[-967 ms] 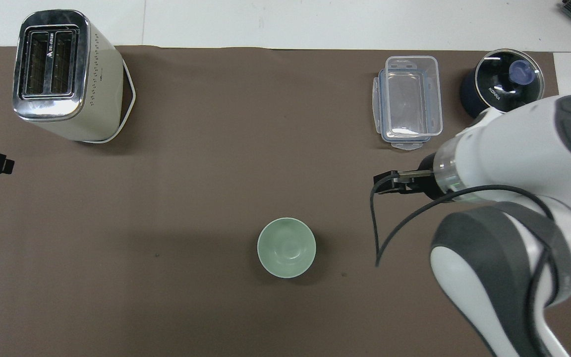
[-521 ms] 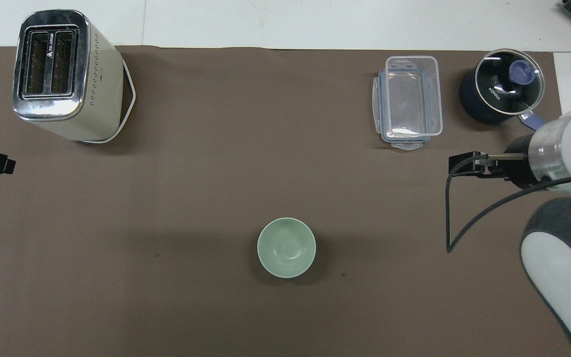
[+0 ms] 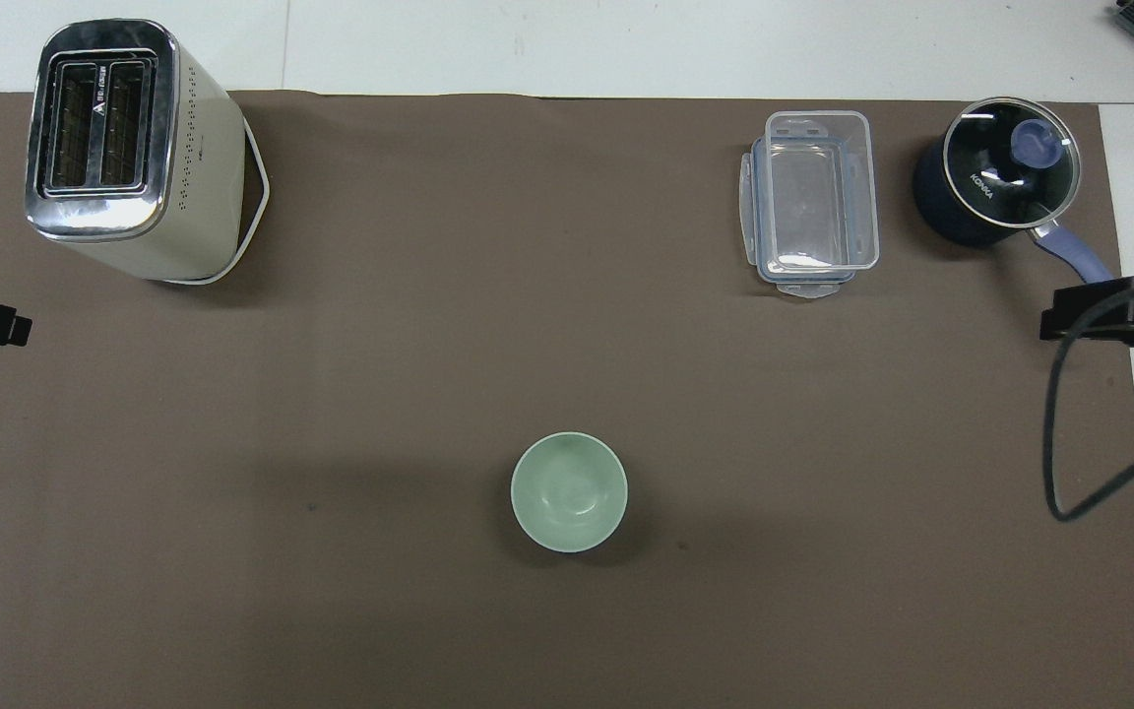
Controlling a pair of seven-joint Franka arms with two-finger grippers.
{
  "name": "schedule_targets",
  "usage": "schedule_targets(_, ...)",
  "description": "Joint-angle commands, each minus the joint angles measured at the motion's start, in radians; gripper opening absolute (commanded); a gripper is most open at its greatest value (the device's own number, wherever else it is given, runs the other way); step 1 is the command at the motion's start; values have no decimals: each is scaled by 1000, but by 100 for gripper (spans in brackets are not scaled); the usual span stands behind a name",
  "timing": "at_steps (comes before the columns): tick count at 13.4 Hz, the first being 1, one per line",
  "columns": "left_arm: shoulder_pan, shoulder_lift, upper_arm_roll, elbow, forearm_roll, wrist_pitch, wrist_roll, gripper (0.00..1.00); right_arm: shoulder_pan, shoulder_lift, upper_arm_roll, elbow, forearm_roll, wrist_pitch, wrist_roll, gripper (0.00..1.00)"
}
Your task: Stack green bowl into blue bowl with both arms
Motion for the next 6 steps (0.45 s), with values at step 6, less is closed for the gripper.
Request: schedule_targets(6, 2, -6, -3, 7, 6, -21, 13, 100, -7, -61, 4, -98, 27, 10, -76, 100)
